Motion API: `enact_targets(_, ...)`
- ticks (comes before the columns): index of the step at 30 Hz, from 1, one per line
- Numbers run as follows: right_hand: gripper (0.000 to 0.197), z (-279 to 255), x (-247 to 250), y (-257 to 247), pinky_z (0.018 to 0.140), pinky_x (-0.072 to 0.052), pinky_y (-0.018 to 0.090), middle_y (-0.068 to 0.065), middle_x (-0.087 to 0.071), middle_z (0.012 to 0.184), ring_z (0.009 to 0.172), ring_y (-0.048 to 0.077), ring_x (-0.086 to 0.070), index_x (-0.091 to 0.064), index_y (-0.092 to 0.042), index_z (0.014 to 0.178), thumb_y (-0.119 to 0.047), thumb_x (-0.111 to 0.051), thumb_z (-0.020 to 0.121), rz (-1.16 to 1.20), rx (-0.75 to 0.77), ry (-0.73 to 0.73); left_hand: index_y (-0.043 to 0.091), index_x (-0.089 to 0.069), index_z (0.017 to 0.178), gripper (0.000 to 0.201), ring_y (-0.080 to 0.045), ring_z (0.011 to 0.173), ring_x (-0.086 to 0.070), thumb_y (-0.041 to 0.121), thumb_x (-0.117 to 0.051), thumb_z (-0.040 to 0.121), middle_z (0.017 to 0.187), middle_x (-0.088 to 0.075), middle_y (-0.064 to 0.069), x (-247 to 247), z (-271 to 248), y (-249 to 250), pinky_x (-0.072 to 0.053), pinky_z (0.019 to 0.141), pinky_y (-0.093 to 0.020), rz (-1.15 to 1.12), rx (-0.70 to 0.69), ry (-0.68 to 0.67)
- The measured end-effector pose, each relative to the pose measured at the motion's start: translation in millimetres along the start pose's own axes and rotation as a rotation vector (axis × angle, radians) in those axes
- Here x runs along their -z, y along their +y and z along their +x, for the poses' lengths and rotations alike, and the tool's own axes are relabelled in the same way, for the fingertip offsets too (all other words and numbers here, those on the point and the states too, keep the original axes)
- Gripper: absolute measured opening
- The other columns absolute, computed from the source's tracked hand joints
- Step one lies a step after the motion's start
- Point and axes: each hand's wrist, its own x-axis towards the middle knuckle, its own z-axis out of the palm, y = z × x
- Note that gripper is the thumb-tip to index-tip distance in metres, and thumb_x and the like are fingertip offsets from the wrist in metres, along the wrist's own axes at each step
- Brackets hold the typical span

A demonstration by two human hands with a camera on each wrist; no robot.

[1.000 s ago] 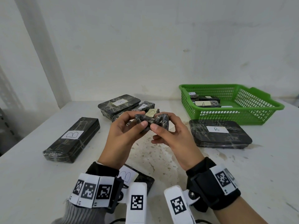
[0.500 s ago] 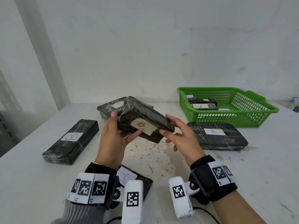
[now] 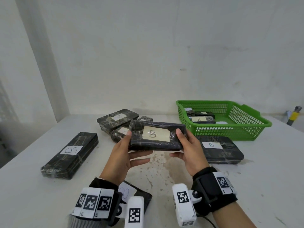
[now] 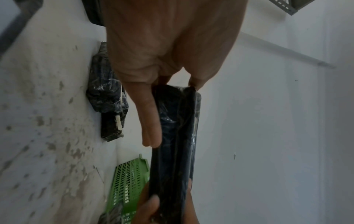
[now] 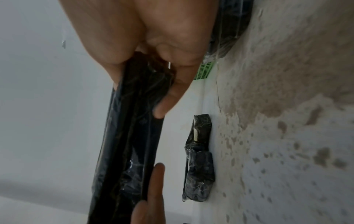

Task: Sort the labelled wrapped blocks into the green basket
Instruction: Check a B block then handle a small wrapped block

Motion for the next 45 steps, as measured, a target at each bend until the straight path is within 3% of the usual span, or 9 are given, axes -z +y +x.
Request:
enact_targets(5,0.012,1.2,7.3,-2.6,0.047,-0.055,0.028,-0.002,-0.070,0.082,0.068,0.010,-0.068,-0.067,-0.017,0.103,-0.022,-0.060,0.095,-0.055,-0.011,-0.006,0.003,-0.058,0.124,0.040,-0.029,0.100,-0.071,0.032,-0.041,0.103,0.113,-0.071,-0.017,2.6,1.9,-4.2,-0.061,0.071,-0.040,-0.003,-0.007,0.049)
enact_targets(12,0.032,14.5,32.7,-27.5,0.055,-0.054,0.026,0.007,-0.069,0.098,0.077,0.015,-0.067,-0.065,-0.005,0.109,-0.032,-0.065,0.092,-0.242,-0.205,-0.019,0.004,-0.061,0.121,0.037,-0.030,0.097,-0.072,0.030,-0.048,0.098,0.111,-0.072,-0.017,-13.9,-0.5,-6.9,-0.062,0.070,-0.040,-0.018,0.000,0.046)
enact_targets(22,0.028,50.1,86.6,-89.3,0.047,-0.047,0.022,0.007,-0.073,0.087,0.063,0.009,-0.065,-0.073,-0.003,0.098,-0.029,-0.070,0.088,-0.527,-0.126,-0.033,0.010,-0.064,0.109,0.032,-0.036,0.081,-0.074,0.035,-0.045,0.101,0.096,-0.074,-0.018,-87.6,15.6,-19.5,-0.061,0.056,-0.040,-0.199,0.153,0.112)
enact_targets(25,0.035,69.3,105.2,-107.5,0.047,-0.050,0.022,0.011,-0.070,0.091,0.069,0.016,-0.065,-0.070,0.004,0.102,-0.028,-0.069,0.089,-0.506,-0.162,0.002,0.003,-0.061,0.104,0.035,-0.038,0.072,-0.073,0.035,-0.046,0.101,0.082,-0.072,-0.022,-106.8,19.6,-28.6,-0.059,0.051,-0.039,-0.232,0.220,0.125)
enact_targets(30,0.024,123.3,131.8,-139.0,0.050,-0.057,0.023,0.014,-0.067,0.088,0.067,0.021,-0.065,-0.067,0.001,0.092,-0.023,-0.069,0.089,-0.521,-0.212,0.067,-0.005,-0.064,0.097,0.022,-0.040,0.071,-0.071,0.015,-0.055,0.098,0.081,-0.066,-0.025,-115.0,20.0,-45.7,-0.059,0.055,-0.041,-0.087,0.264,0.096)
enact_targets(34,0.024,182.1,156.5,-148.1,0.066,-0.060,0.031,0.018,-0.067,0.096,0.076,0.028,-0.066,-0.064,-0.002,0.081,-0.024,-0.073,0.085,-0.631,-0.294,0.174,-0.011,-0.063,0.092,0.019,-0.042,0.067,-0.069,0.006,-0.055,0.096,0.079,-0.064,-0.028,-106.6,19.0,-53.9,-0.054,0.057,-0.040,-0.043,0.282,0.143)
enact_targets(39,0.031,230.5,183.2,-143.2,0.053,-0.059,0.029,0.022,-0.062,0.115,0.086,0.032,-0.065,-0.059,0.005,0.097,-0.023,-0.069,0.088,-0.706,-0.458,0.175,-0.014,-0.061,0.086,0.018,-0.045,0.064,-0.068,0.000,-0.055,0.095,0.073,-0.063,-0.029,-100.9,25.2,-63.5,-0.052,0.057,-0.040,-0.001,0.276,0.194)
enact_targets(42,0.048,244.1,192.9,-128.0,0.053,-0.060,0.030,0.023,-0.057,0.125,0.095,0.032,-0.062,-0.053,0.010,0.127,-0.019,-0.066,0.091,-0.720,-0.584,0.095,-0.014,-0.061,0.083,0.018,-0.044,0.056,-0.068,-0.003,-0.053,0.095,0.063,-0.064,-0.027,-101.8,27.2,-68.2,-0.053,0.059,-0.042,0.043,0.250,0.201)
enact_targets(45,0.052,248.0,195.1,-113.2,0.064,-0.061,0.031,0.017,-0.061,0.114,0.085,0.027,-0.064,-0.052,0.007,0.134,-0.018,-0.067,0.090,-0.764,-0.679,0.034,-0.014,-0.061,0.080,0.020,-0.043,0.054,-0.068,-0.004,-0.052,0.095,0.058,-0.064,-0.024,-102.6,27.6,-71.6,-0.052,0.061,-0.042,0.050,0.240,0.209)
